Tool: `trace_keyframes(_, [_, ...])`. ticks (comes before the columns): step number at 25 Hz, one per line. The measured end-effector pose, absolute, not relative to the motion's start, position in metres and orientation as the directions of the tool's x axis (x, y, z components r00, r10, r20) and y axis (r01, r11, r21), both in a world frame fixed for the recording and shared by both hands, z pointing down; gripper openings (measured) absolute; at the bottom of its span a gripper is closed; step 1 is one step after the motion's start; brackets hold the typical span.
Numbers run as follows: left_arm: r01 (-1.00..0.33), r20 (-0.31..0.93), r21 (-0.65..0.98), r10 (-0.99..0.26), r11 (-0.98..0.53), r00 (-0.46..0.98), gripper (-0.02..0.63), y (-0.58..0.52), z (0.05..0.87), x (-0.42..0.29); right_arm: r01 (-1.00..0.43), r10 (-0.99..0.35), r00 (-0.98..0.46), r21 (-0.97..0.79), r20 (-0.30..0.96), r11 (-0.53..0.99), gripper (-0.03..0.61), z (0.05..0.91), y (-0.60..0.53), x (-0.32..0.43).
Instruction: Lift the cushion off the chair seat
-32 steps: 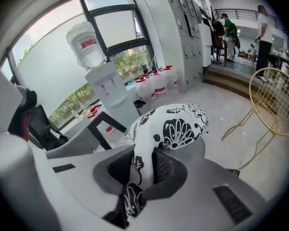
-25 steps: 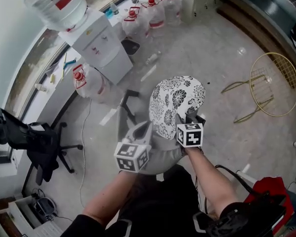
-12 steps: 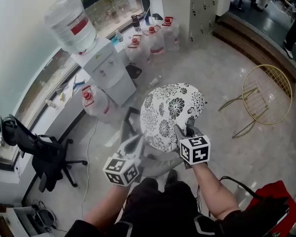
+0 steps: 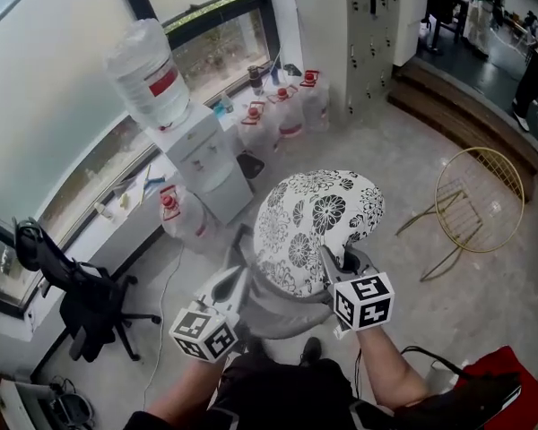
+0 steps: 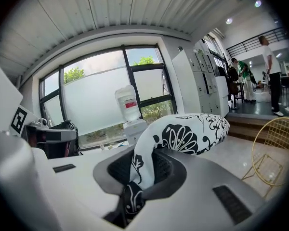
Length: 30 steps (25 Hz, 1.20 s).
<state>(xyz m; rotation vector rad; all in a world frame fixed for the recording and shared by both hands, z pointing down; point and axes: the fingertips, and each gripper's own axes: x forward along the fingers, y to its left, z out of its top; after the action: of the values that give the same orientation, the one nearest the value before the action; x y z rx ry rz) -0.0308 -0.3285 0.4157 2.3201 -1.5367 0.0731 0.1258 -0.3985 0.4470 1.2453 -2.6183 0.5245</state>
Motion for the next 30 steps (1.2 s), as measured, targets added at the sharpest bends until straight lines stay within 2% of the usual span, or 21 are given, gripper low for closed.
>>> trace_keyframes(10, [-0.871,0.128,0.176,-0.867,-0.458,0.481,0.008,-0.316,0.372,-0.054,-0.799,-0.771,-0.601,-0.123,0.213,0.589,0.044,0.387,-0.365,0.112])
trace_keyframes(14, [-0.858,0.088,0.214,-0.865,-0.467,0.493,0.008,-0.309,0.354,-0.077,-0.807,-0.791,-0.59,-0.106,0.163,0.581,0.044,0.364,-0.35,0.096])
trace_keyframes(30, [-0.858,-0.018,0.139,-0.868,-0.494,0.497,0.008,-0.299,0.312,-0.133,-0.844,-0.842,-0.536,-0.028,0.061,0.535,0.041,0.305,-0.322,0.049])
